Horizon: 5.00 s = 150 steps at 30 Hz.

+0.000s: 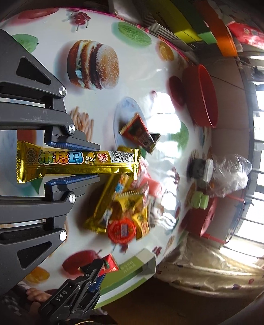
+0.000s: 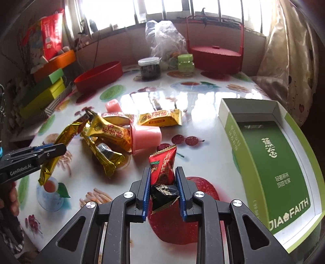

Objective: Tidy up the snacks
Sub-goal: 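Carry the gold bar and red packet over the green box with both tools, then open both tools to drop the gold bar and red packet into the box, then move both open tools back toward the snack pile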

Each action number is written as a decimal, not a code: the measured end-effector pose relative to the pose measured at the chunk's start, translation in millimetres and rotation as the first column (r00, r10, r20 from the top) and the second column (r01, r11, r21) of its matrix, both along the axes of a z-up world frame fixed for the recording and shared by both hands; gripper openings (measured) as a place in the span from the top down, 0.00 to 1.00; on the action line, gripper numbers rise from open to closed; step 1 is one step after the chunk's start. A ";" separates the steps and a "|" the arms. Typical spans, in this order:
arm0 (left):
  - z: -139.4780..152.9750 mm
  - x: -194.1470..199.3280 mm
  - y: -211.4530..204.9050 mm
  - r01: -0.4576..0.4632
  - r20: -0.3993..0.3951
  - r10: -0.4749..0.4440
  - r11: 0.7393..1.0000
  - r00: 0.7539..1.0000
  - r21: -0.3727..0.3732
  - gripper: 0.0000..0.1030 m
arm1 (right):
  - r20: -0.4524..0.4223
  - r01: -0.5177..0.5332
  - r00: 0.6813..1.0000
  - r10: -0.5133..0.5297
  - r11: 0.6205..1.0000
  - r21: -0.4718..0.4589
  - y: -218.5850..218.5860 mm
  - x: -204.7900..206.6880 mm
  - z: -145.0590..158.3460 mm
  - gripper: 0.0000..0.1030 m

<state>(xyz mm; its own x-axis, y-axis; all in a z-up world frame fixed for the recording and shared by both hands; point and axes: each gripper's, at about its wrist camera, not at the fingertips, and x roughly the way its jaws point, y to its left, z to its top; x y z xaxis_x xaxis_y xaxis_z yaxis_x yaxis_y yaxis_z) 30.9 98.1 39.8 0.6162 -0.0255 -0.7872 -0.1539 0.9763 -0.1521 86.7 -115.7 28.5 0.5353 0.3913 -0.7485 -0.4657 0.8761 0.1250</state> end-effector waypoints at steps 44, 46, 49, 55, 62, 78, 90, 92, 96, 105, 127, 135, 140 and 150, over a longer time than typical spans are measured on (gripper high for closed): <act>45.0 85.0 -180.9 0.405 0.077 -0.398 0.907 0.914 -0.113 0.77 | 0.050 0.354 0.934 -0.355 0.935 0.025 -142.6 16.3 29.0 0.78; 43.1 88.6 -189.5 0.422 0.071 -0.416 0.898 0.906 -0.122 0.77 | 0.044 0.364 0.930 -0.364 0.931 0.020 -146.8 17.0 25.9 0.78; 40.4 93.4 -204.2 0.445 0.066 -0.440 0.886 0.895 -0.131 0.77 | 0.032 0.380 0.924 -0.380 0.925 0.010 -153.5 18.2 20.0 0.78; 29.1 108.0 -223.5 0.463 0.025 -0.465 0.875 0.885 -0.142 0.77 | 0.012 0.393 0.920 -0.393 0.919 -0.016 -160.5 19.1 8.2 0.78; 19.1 121.2 -242.0 0.473 -0.005 -0.480 0.867 0.877 -0.156 0.77 | -0.011 0.405 0.914 -0.405 0.914 -0.026 -167.6 21.5 -2.1 0.78; -8.0 130.9 -263.8 0.470 -0.081 -0.485 0.869 0.871 -0.154 0.77 | -0.014 0.410 0.912 -0.410 0.911 -0.039 -172.2 21.7 -6.4 0.78; -12.8 134.4 -265.6 0.473 -0.098 -0.495 0.862 0.863 -0.181 0.75 | -0.013 0.408 0.912 -0.409 0.912 -0.048 -170.2 20.5 -6.0 0.75; -11.9 134.2 -265.3 0.477 -0.093 -0.498 0.860 0.862 -0.182 0.72 | -0.012 0.408 0.912 -0.409 0.912 -0.048 -169.3 20.1 -5.8 0.73; -10.7 131.8 -263.3 0.478 -0.092 -0.499 0.859 0.862 -0.186 0.71 | -0.010 0.407 0.913 -0.408 0.912 -0.047 -167.9 18.3 -4.7 0.69; -0.6 120.8 -257.8 0.498 -0.054 -0.520 0.840 0.853 -0.214 0.49 | 0.009 0.441 0.897 -0.441 0.895 -0.061 -171.7 12.0 1.5 0.61; 30.9 79.3 -219.3 0.469 0.022 -0.470 0.878 0.883 -0.093 0.49 | 0.057 0.450 0.892 -0.448 0.892 -0.046 -158.9 -6.9 21.7 0.58; 37.6 62.5 -194.8 0.430 0.047 -0.428 0.900 0.903 -0.066 0.48 | 0.072 0.423 0.905 -0.420 0.906 -0.025 -144.5 -12.9 27.7 0.55; 41.1 51.9 -177.0 0.395 0.064 -0.393 0.918 0.917 -0.037 0.48 | 0.087 0.387 0.919 -0.385 0.922 0.001 -131.1 -15.2 33.3 0.52; 35.3 43.0 -142.6 0.330 0.062 -0.328 0.944 0.943 -0.026 0.49 | 0.086 0.297 0.950 -0.299 0.954 0.040 -100.2 -12.0 36.9 0.51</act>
